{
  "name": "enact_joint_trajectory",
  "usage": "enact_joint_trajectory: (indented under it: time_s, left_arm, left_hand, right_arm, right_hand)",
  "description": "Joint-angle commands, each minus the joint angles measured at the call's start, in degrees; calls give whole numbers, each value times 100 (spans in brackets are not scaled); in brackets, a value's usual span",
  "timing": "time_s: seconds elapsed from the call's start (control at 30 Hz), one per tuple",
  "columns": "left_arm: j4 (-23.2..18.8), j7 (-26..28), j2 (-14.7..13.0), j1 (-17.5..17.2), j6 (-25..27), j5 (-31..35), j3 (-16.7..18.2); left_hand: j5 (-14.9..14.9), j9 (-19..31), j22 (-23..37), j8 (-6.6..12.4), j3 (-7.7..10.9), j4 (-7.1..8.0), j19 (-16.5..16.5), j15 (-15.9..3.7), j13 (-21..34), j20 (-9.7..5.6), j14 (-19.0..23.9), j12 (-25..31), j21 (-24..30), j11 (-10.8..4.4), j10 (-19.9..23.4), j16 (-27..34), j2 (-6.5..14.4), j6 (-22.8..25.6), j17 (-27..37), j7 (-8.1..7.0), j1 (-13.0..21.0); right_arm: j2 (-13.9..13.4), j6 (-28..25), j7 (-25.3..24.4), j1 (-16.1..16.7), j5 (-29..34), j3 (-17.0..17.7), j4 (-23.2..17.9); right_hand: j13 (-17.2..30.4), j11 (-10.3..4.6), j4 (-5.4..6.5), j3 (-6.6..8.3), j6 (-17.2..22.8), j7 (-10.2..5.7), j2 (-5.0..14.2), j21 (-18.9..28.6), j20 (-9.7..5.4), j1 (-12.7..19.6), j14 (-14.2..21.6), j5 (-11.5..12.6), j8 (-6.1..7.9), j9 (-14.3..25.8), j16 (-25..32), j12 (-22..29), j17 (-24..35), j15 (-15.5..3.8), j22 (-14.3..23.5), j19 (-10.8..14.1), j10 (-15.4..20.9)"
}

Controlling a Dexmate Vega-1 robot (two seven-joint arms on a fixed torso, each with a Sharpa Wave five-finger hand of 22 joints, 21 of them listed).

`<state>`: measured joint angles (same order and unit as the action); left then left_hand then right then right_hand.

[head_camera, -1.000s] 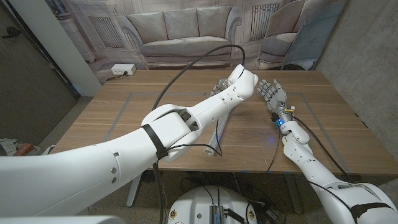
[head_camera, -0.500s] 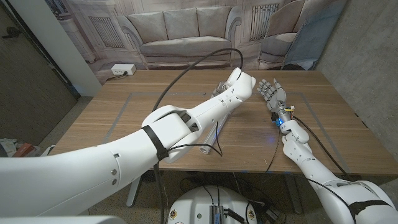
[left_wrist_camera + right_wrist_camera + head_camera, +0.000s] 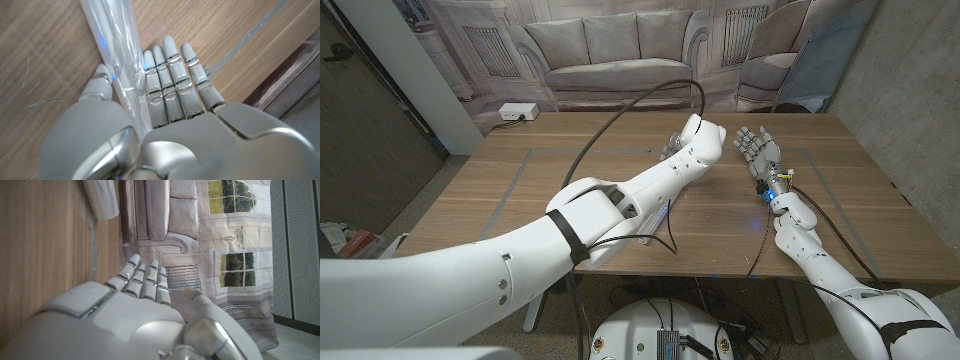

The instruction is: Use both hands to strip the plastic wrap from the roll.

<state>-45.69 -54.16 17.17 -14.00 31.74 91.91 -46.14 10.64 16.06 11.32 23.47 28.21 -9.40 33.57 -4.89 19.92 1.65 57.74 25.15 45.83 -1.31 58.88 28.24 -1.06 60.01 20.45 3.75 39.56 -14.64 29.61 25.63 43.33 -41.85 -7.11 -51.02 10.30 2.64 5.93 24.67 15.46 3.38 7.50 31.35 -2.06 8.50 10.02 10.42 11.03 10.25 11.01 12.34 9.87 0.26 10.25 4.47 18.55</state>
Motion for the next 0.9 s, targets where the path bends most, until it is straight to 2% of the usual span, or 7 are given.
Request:
enact_joint_trajectory:
  time_s: [0.03,0.27,0.33,0.5,0.57,0.83,0.9]
  left_arm:
    - [-149,191,-122,-195,241,-214,108]
    - [-264,117,-193,-196,133,-231,33]
    - [-648,342,-303,-417,253,-263,102]
    - [-101,72,-161,-176,230,-286,53]
    - [-145,118,-179,-218,260,-312,69]
    - [-280,38,-202,-219,283,-414,111]
    - [121,-108,-66,-3,200,-431,70]
  left_hand:
    - [20,161,34,131,321,58,24,-587,172,-9,447,131,79,-328,409,82,1080,184,206,-102,1205]
    - [10,306,46,252,343,101,13,-586,336,-18,394,245,152,-323,398,90,1102,99,378,-69,1292]
    - [3,359,49,282,359,113,-1,-579,391,-13,380,271,174,-316,369,94,1116,36,437,-37,1331]
    - [-40,492,46,419,267,191,74,-574,533,-92,345,338,274,-334,287,56,905,3,545,-61,1231]
    - [-69,402,27,273,127,282,103,-472,538,-106,183,244,349,-198,23,-117,603,-321,535,39,982]
    - [-46,73,-26,-198,121,413,71,-314,264,-24,-23,-86,420,7,-379,-462,412,-793,332,270,687]
    - [-45,8,-34,-308,99,460,54,-247,214,10,-114,-159,424,45,-468,-550,371,-899,266,302,588]
  right_arm:
    - [-50,18,-109,47,53,-23,-109]
    - [-47,32,-101,33,44,-43,-112]
    - [-49,25,-115,35,49,-52,-121]
    - [-57,27,-139,58,47,-58,-169]
    - [-65,21,-154,72,46,-61,-198]
    - [-66,1,-166,76,36,-82,-212]
    - [-60,16,-167,67,42,-87,-202]
  right_hand:
    - [17,5,24,12,42,3,134,-13,-107,-2,61,15,2,26,-13,25,-1,-10,25,30,80]
    - [17,5,27,20,59,5,136,-17,-114,-2,75,17,5,26,-16,27,-2,-15,26,49,97]
    - [17,4,26,22,61,5,135,-20,-117,-1,79,17,4,26,-17,28,-3,-24,26,50,101]
    - [17,2,31,24,65,7,135,-25,-116,-6,77,16,3,26,-21,23,-1,-21,26,56,98]
    - [17,-3,27,26,65,6,134,-27,-119,-2,83,17,2,26,-22,23,-2,-21,26,60,103]
    - [17,8,33,29,67,2,133,-38,-123,-8,89,16,-1,26,-25,18,0,-27,27,63,101]
    - [17,5,33,31,71,9,134,-39,-117,-8,89,17,0,26,-26,17,0,-26,27,68,103]
